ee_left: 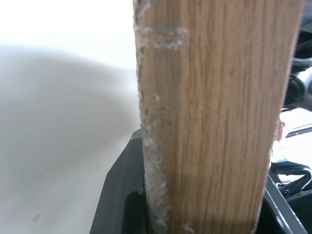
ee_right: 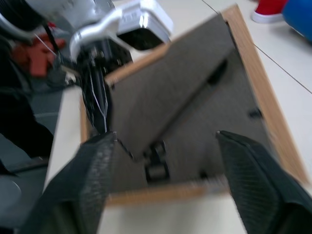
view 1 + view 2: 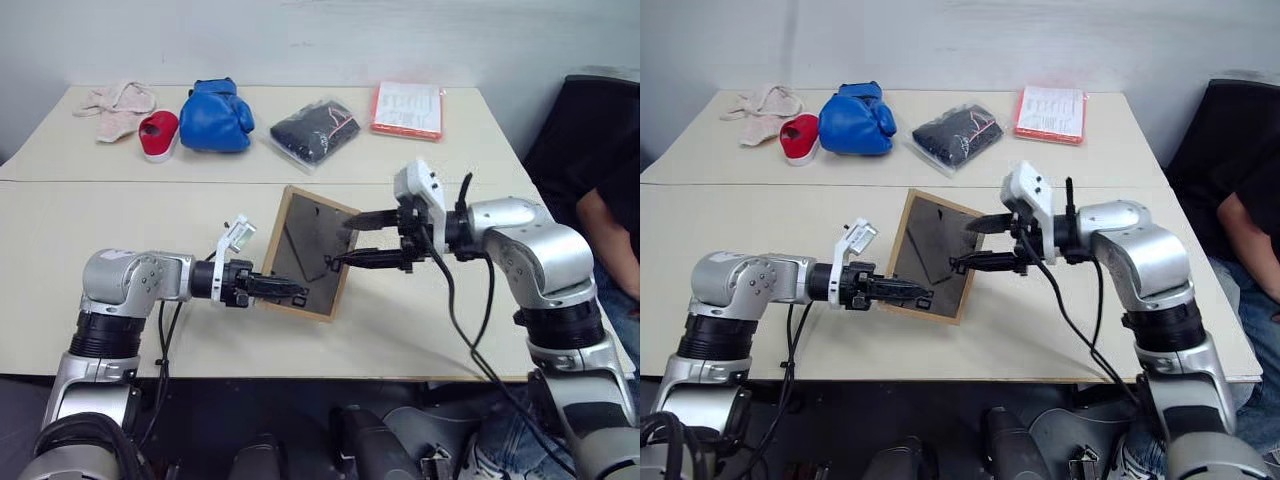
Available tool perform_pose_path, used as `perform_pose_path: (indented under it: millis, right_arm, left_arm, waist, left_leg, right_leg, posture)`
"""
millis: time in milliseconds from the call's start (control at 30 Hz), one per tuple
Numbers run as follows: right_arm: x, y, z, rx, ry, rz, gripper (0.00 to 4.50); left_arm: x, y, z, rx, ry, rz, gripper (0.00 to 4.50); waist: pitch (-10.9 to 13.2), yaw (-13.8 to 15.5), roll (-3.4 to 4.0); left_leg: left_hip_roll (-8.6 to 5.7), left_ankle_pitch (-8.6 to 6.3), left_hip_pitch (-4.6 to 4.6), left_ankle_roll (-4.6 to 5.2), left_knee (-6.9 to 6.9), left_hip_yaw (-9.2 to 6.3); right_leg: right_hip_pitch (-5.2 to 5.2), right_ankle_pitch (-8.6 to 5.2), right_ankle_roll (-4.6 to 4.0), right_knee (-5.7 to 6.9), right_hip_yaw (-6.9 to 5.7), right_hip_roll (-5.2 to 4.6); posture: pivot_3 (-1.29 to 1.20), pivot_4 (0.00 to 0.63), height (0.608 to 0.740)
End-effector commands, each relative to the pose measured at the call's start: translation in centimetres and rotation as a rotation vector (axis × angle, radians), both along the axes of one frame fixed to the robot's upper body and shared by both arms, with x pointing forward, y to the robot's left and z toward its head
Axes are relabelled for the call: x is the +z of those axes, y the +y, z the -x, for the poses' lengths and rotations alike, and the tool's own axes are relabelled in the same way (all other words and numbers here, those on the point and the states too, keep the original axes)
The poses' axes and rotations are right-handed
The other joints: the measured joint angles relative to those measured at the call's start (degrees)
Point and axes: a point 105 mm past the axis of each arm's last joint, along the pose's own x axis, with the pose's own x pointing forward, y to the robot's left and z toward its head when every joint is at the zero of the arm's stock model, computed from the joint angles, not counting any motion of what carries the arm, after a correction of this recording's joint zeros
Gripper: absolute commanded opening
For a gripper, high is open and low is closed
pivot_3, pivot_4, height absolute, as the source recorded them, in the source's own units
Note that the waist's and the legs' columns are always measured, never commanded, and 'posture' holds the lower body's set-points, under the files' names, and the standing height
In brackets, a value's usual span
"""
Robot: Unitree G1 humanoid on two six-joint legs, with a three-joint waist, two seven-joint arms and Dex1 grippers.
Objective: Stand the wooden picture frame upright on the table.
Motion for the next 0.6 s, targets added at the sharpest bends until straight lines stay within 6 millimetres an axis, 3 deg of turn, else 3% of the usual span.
perform_pose_path:
  millis: [33, 100, 200, 267, 333, 433, 500, 600]
  right_arm:
    - [0.4, 1.7, 0.0, 0.015, 0.016, -0.04, 4.47]
    - [0.1, 2.9, 0.6, 0.048, 0.005, -0.034, 4.5]
    - [0.7, 3.8, 2.9, 0.173, -0.009, -0.069, 4.5]
    - [1.6, 3.5, 4.3, 0.23, -0.001, -0.106, 4.5]
    - [1.9, 2.8, 4.2, 0.195, -0.016, -0.103, 4.5]
    - [1.6, 1.2, 3.0, 0.084, -0.069, -0.059, 4.5]
    - [0.8, -1.0, 1.9, -0.018, -0.165, 0.029, 4.5]
    - [-0.7, -4.7, 0.6, -0.109, -0.465, 0.229, 4.5]
  left_arm:
    - [2.2, -0.7, 0.2, -0.033, -0.083, 0.052, 1.18]
    - [2.6, -0.9, 0.3, -0.044, -0.094, 0.061, 1.18]
    - [2.6, -0.7, 0.2, -0.044, -0.102, 0.035, 1.18]
    - [2.5, -0.4, -0.1, -0.019, -0.098, 0.028, 1.18]
    - [2.4, 0.0, -0.4, -0.001, -0.1, 0.024, 1.18]
    - [2.3, 0.2, -0.5, 0.011, -0.103, 0.017, 1.18]
    - [2.5, 0.3, -0.4, 0.012, -0.103, 0.024, 1.18]
    - [2.6, 0.3, -0.2, 0.007, -0.106, 0.029, 1.18]
  waist:
    - [0.0, -0.01, 0.0]
    - [0.0, -0.1, 0.0]
    - [0.0, -0.11, 0.01]
    - [0.0, -0.04, 0.01]
    - [0.0, 0.01, 0.01]
    - [0.0, 0.01, 0.0]
    - [0.0, 0.09, 0.0]
    - [0.02, 0.41, -0.02]
  left_leg:
    - [0.0, 0.0, -0.03, 0.01, 0.01, 0.0]
    - [0.0, -0.01, -0.08, 0.01, 0.01, 0.0]
    - [0.01, 0.0, -0.14, 0.0, 0.0, 0.0]
    - [0.01, 0.0, -0.2, 0.0, 0.02, -0.05]
    - [0.01, 0.0, -0.2, 0.01, 0.04, -0.06]
    - [0.0, -0.01, -0.2, 0.02, 0.07, -0.08]
    - [-0.01, -0.02, -0.21, 0.04, 0.07, -0.09]
    - [-0.04, -0.05, -0.3, 0.09, 0.04, -0.1]
  right_leg:
    - [-0.01, 0.0, 0.0, -0.02, 0.0, 0.0]
    - [-0.06, 0.0, 0.0, -0.02, 0.0, 0.0]
    - [-0.12, 0.0, 0.0, 0.0, -0.01, 0.0]
    - [-0.15, 0.0, 0.0, -0.01, -0.04, 0.0]
    - [-0.13, 0.0, 0.0, -0.02, -0.06, -0.02]
    - [-0.1, 0.0, 0.0, -0.05, -0.07, -0.05]
    - [-0.1, 0.0, 0.0, -0.07, -0.08, -0.05]
    - [-0.14, 0.0, 0.01, -0.17, -0.08, -0.05]
  posture:
    - [0.0, 0.15, 0.74]
    - [0.0, 0.15, 0.74]
    - [0.0, 0.15, 0.74]
    - [0.0, 0.15, 0.74]
    - [0.0, 0.15, 0.74]
    - [0.0, 0.15, 0.74]
    - [0.0, 0.15, 0.74]
    - [0.0, 0.15, 0.74]
